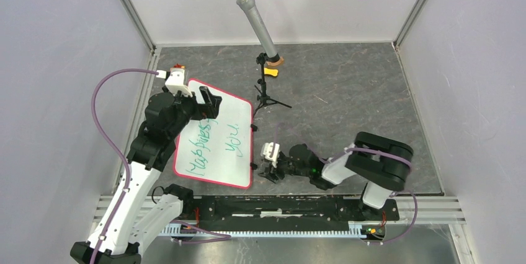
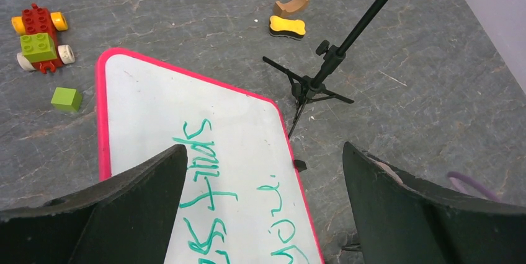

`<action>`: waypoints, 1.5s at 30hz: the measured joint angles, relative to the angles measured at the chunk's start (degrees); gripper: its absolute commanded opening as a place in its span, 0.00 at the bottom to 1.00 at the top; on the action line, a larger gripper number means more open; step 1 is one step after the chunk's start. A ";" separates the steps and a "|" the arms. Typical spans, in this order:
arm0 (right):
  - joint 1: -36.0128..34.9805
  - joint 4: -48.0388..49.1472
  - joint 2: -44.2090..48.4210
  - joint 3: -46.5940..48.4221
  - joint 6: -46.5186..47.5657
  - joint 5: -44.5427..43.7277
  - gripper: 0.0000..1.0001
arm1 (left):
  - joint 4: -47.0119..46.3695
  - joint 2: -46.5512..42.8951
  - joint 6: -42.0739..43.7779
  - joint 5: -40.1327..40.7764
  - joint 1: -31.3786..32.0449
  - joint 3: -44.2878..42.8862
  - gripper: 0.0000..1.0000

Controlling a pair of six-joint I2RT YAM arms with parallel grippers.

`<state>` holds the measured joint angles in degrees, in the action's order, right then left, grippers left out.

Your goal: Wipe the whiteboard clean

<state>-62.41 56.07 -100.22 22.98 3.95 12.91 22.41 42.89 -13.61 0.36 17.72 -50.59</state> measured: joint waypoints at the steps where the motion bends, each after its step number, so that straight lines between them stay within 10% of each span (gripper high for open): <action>1: 0.22 -0.33 1.95 -1.53 -0.26 -0.22 0.68 | -0.02 0.00 0.00 0.00 0.00 -0.04 1.00; 18: 22.84 -10.47 25.03 -6.88 -13.42 -10.56 0.84 | 0.22 0.11 0.00 -1.31 0.00 -0.09 1.00; 29: 40.65 -18.23 -3.89 27.56 -25.68 3.17 0.75 | 0.17 0.13 -0.02 -2.47 0.00 -0.09 1.00; 45: 42.71 -23.54 -39.17 72.13 -31.52 14.08 0.76 | 0.20 3.10 0.00 -2.45 0.00 -0.09 1.00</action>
<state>-19.70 32.53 -139.39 95.11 -27.57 26.98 22.61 46.00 -13.61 -2.09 17.72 -50.68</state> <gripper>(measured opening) 0.757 0.994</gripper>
